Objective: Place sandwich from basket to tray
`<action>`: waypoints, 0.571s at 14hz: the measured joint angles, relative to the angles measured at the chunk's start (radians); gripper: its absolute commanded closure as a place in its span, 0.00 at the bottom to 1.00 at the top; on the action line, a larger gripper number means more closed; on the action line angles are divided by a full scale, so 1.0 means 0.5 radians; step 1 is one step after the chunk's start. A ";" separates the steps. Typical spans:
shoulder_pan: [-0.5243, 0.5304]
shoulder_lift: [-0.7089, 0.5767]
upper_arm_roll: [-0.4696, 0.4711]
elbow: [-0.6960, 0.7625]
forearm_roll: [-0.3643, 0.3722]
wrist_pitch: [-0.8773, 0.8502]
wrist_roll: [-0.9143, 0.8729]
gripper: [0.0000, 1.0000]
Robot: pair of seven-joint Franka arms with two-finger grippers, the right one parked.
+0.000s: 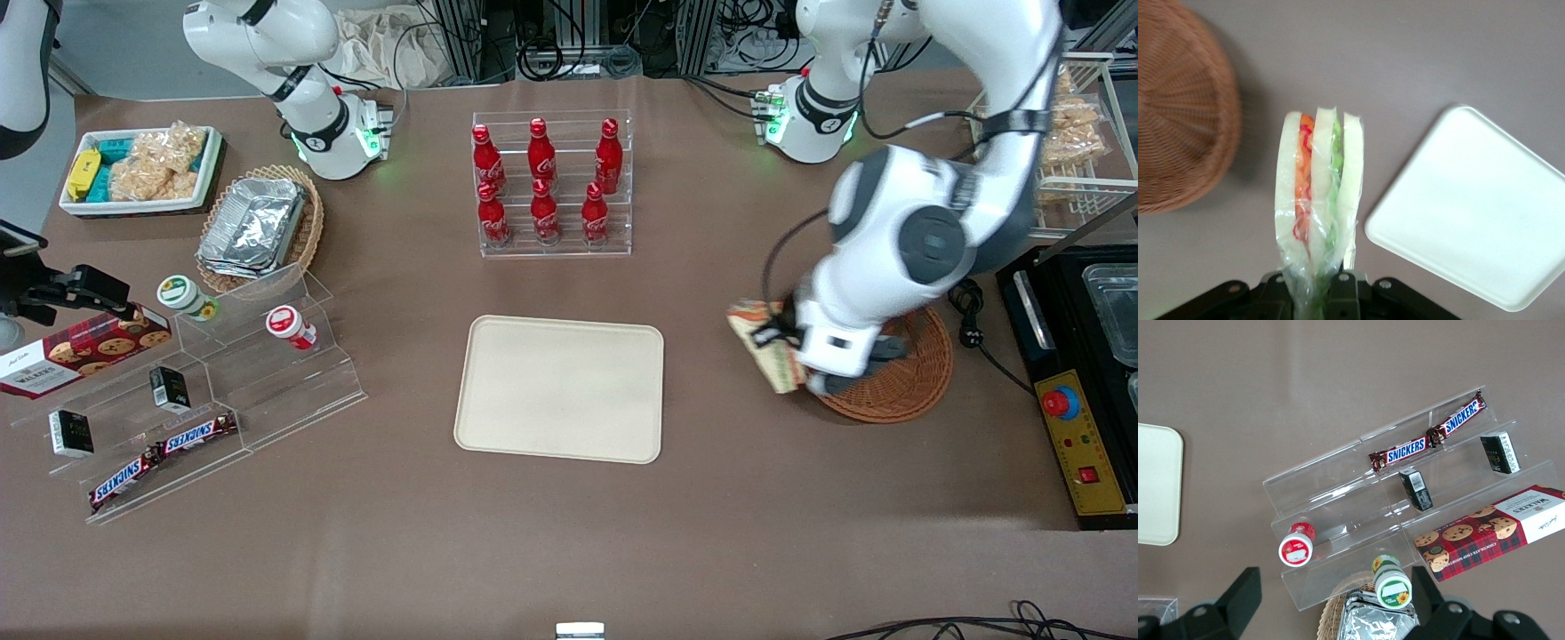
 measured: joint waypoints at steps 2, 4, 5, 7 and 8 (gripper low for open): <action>-0.182 0.082 -0.011 0.000 0.051 0.167 -0.021 1.00; -0.336 0.229 -0.013 -0.001 0.208 0.393 -0.036 1.00; -0.392 0.318 -0.013 -0.003 0.288 0.545 -0.041 1.00; -0.450 0.509 -0.012 -0.004 0.424 0.887 -0.038 1.00; -0.451 0.600 -0.010 -0.001 0.517 1.008 -0.030 1.00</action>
